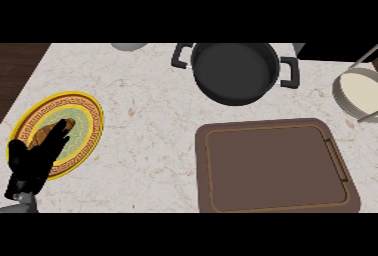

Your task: Pick the bell pepper from the tray and place it in the tiered basket

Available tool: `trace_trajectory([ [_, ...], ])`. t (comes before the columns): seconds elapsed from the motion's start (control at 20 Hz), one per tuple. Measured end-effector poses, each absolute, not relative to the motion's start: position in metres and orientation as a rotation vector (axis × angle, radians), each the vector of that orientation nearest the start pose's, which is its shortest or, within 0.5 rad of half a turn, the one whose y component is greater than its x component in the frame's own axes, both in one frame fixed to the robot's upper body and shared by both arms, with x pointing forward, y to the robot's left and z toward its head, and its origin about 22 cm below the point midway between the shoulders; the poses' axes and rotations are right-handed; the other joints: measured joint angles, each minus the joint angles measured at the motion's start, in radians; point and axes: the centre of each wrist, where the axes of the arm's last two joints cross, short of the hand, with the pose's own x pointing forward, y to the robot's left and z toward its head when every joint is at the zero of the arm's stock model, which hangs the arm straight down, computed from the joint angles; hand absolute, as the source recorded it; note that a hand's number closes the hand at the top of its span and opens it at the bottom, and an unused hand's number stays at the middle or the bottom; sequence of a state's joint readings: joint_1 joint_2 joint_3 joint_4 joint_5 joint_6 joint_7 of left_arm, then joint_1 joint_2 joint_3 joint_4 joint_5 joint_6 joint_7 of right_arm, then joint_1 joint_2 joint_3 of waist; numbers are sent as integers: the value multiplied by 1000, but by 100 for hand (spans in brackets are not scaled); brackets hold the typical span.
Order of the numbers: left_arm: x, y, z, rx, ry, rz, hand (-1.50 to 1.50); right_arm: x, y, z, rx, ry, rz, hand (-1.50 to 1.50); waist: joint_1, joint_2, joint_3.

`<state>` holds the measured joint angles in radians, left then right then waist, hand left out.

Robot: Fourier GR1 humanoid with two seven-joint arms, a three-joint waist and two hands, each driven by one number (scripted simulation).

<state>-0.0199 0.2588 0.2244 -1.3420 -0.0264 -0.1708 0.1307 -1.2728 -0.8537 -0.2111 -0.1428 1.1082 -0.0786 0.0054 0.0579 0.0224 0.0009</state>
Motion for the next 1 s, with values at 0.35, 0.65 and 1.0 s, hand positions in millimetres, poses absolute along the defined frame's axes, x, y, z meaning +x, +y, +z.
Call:
trace_trajectory([
  [0.35,233,353,-20,242,-1218,-99,0,395,-470,307,-1387,-1168,350,-150,-13,-5,1],
  [0.65,231,355,-16,260,-1209,-86,0,355,-516,324,-1204,-1232,67,-150,-32,-11,2],
  [1.0,219,362,-21,277,-1200,-65,0,294,-575,307,-982,-1409,-133,-150,-57,-18,3],
])
